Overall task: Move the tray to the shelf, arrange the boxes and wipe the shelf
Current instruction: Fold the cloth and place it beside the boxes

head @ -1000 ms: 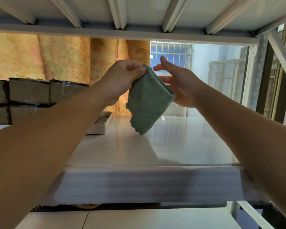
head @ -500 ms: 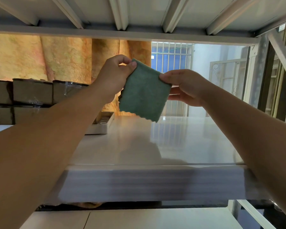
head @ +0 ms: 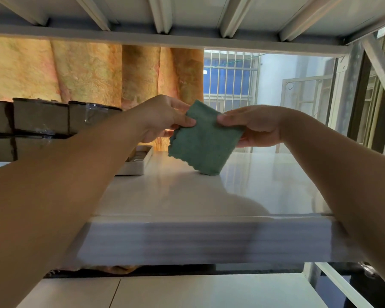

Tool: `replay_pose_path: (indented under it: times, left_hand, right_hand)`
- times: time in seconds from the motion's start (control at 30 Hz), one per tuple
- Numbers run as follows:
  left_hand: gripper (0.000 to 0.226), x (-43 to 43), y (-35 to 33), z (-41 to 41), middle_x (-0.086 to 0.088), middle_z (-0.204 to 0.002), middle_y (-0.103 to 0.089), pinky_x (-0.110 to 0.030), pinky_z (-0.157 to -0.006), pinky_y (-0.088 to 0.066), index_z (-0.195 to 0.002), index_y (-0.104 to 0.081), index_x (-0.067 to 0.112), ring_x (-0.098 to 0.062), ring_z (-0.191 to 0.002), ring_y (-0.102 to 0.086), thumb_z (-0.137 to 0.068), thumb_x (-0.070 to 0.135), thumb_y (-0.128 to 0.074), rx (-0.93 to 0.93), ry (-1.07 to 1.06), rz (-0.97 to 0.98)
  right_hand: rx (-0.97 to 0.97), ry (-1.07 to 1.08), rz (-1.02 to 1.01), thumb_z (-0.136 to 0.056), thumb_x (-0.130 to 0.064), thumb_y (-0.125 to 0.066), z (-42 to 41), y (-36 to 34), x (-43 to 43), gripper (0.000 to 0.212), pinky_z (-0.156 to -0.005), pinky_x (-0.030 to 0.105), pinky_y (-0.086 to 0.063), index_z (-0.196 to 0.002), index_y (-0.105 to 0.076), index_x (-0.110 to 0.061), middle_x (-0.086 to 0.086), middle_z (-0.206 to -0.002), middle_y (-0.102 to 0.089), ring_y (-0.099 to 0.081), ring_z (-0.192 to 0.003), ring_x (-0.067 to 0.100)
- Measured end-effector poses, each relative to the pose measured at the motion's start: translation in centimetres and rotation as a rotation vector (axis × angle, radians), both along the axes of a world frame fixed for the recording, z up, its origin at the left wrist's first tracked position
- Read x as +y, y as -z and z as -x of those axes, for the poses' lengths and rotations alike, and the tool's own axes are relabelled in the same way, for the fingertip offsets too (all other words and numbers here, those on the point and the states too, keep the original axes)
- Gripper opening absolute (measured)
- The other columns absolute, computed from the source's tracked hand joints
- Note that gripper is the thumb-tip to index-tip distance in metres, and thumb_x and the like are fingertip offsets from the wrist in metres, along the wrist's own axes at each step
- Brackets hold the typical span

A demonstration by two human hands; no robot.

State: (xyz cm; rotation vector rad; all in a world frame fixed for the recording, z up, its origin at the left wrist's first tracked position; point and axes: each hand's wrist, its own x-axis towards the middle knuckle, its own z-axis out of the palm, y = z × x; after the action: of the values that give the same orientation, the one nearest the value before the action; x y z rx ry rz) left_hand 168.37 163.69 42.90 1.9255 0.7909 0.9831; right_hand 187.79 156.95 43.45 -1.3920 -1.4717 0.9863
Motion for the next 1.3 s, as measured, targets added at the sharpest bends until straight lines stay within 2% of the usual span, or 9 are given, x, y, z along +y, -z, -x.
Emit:
replay_pose_path:
  times: [0.1, 0.2, 0.37, 0.53, 0.7, 0.83, 1.03, 1.17, 1.3]
  left_hand:
    - [0.020, -0.2, 0.1, 0.0, 0.002, -0.093, -0.067, -0.031, -0.082, -0.046, -0.093, -0.064, 0.020, -0.013, -0.089, -0.061, -0.083, 0.003, -0.067, 0.028, -0.008, -0.026]
    - [0.023, -0.1, 0.0, 0.0, 0.003, -0.095, -0.066, -0.035, -0.088, -0.043, -0.091, -0.062, 0.024, -0.015, -0.092, -0.059, -0.083, 0.004, -0.068, -0.004, -0.024, -0.014]
    - [0.049, 0.0, -0.1, 0.0, 0.000, -0.108, -0.061, -0.038, -0.093, -0.044, -0.126, -0.050, 0.024, -0.020, -0.102, -0.058, -0.083, 0.018, -0.070, -0.052, -0.009, 0.029]
    - [0.068, -0.1, -0.1, -0.2, 0.003, -0.095, -0.058, -0.022, -0.064, -0.040, -0.142, -0.038, 0.020, -0.009, -0.076, -0.053, -0.083, 0.016, -0.071, 0.033, -0.076, -0.088]
    - [0.055, 0.6, 0.1, -0.2, -0.001, -0.083, -0.063, -0.013, -0.042, -0.043, -0.132, -0.050, 0.010, -0.005, -0.056, -0.058, -0.082, 0.010, -0.072, -0.007, -0.185, -0.159]
    - [0.028, 0.7, 0.1, 0.1, -0.011, -0.102, -0.066, -0.017, -0.052, -0.058, -0.108, -0.060, 0.007, -0.014, -0.076, -0.067, -0.083, -0.003, -0.067, -0.122, -0.068, 0.081]
    - [0.009, -0.1, 0.3, 1.2, 0.001, -0.080, -0.066, -0.016, -0.049, -0.044, -0.090, -0.067, 0.017, -0.007, -0.067, -0.061, -0.088, 0.009, -0.063, 0.536, 0.047, 0.027]
    - [0.012, -0.2, 0.3, 1.4, 0.004, -0.092, -0.063, -0.024, -0.074, -0.042, -0.092, -0.066, 0.018, -0.009, -0.089, -0.054, -0.092, 0.012, -0.056, 0.597, 0.117, -0.010]
    - [0.016, -0.2, 0.5, 1.4, 0.001, -0.107, -0.066, -0.031, -0.098, -0.041, -0.099, -0.064, 0.018, -0.013, -0.105, -0.057, -0.094, 0.008, -0.052, 0.689, 0.171, 0.018]
  right_hand:
    - [-0.296, -0.009, 0.095, -0.079, -0.012, -0.068, 0.2, 0.2, -0.4, 0.021, -0.078, 0.028, -0.054, -0.099, -0.063, -0.018, -0.001, -0.099, -0.069, -0.065, -0.094, 0.016]
    - [-0.242, 0.086, 0.068, -0.084, -0.003, -0.064, -0.2, -0.3, -0.4, 0.018, -0.072, 0.026, -0.050, -0.097, -0.065, -0.016, 0.000, -0.095, -0.065, -0.060, -0.086, 0.016]
    - [-0.169, 0.225, -0.033, -0.085, -0.002, -0.064, -0.7, -0.5, 0.0, 0.018, -0.055, 0.019, -0.036, -0.101, -0.063, -0.010, 0.002, -0.082, -0.052, -0.044, -0.067, 0.010]
    - [-0.094, 0.211, -0.098, -0.087, 0.005, -0.058, 0.0, -0.4, -0.1, 0.016, -0.040, 0.012, -0.037, -0.093, -0.061, -0.010, 0.004, -0.080, -0.053, -0.049, -0.056, 0.008]
    - [-0.043, 0.127, -0.249, -0.087, 0.013, -0.053, 0.6, 0.0, 0.5, 0.024, -0.085, 0.030, -0.058, -0.091, -0.058, -0.011, 0.007, -0.097, -0.061, -0.065, -0.092, 0.019]
    - [-0.166, 0.128, -0.234, -0.088, 0.008, -0.055, 0.1, 0.0, 0.6, 0.024, -0.095, 0.036, -0.052, -0.086, -0.058, -0.016, 0.007, -0.099, -0.060, -0.062, -0.098, 0.021]
    - [-0.662, 0.020, 0.059, -0.087, -0.004, -0.063, 0.1, 0.5, -0.7, 0.017, -0.071, 0.024, -0.045, -0.097, -0.063, -0.018, 0.006, -0.092, -0.062, -0.060, -0.075, 0.011]
    - [-0.677, 0.015, 0.059, -0.086, -0.010, -0.065, -0.3, 0.2, -1.0, 0.022, -0.093, 0.031, -0.046, -0.106, -0.063, -0.019, 0.004, -0.113, -0.063, -0.057, -0.098, 0.012]
    - [-0.608, -0.017, 0.088, -0.084, -0.007, -0.065, -0.7, 0.1, -1.2, 0.018, -0.081, 0.022, -0.049, -0.098, -0.063, -0.019, 0.001, -0.114, -0.065, -0.060, -0.099, 0.009]
